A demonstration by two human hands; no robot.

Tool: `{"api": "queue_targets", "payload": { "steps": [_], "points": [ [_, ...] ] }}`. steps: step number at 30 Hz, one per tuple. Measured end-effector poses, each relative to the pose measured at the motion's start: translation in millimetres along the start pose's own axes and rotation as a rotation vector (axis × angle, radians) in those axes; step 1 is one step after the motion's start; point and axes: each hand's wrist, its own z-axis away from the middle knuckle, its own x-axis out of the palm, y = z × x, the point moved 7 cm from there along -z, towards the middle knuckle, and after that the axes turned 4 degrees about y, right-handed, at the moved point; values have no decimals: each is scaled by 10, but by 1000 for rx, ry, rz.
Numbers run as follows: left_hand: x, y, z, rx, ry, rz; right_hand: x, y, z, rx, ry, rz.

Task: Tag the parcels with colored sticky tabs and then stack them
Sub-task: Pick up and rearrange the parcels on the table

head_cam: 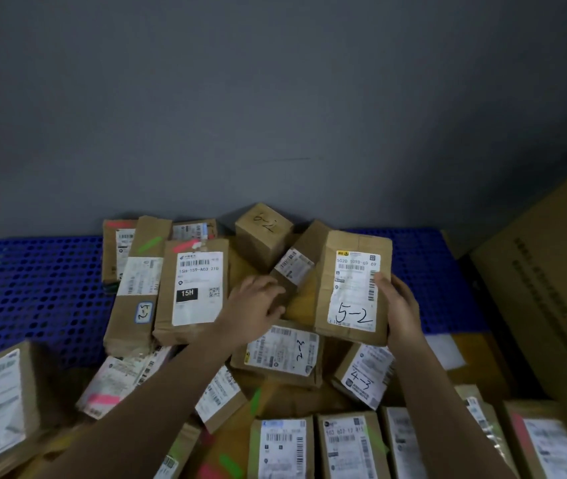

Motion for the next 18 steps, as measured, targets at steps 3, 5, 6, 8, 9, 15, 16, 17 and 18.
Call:
{"api": "queue_targets", "payload": {
  "steps": [3,5,6,8,9,15,16,17,18],
  "points": [
    [443,89,8,-2,-241,-50,-134,66,-39,15,33,1],
    [618,94,8,-51,-302,-1,-188,116,-84,20,27,11],
    [671,89,-1,-83,-307,38,-210,138,-112,19,24,22],
    [714,73,-36,-134,-289,105,-228,168,-164,15,21,33],
    [722,65,-57,-150,-280,125,-225,175,-200,12,26,26],
    [767,-60,-128,-212,-255,133,-23,188,-569,-15,68,58],
    [775,-81,-118,-212,-251,122,21,228,-649,1,72,93],
    [778,-98,-113,-207,-242,114,73,262,-726,20,75,137],
    [779,-113,-101,-202,-233,115,124,298,-799,40,75,195]
  ]
}}
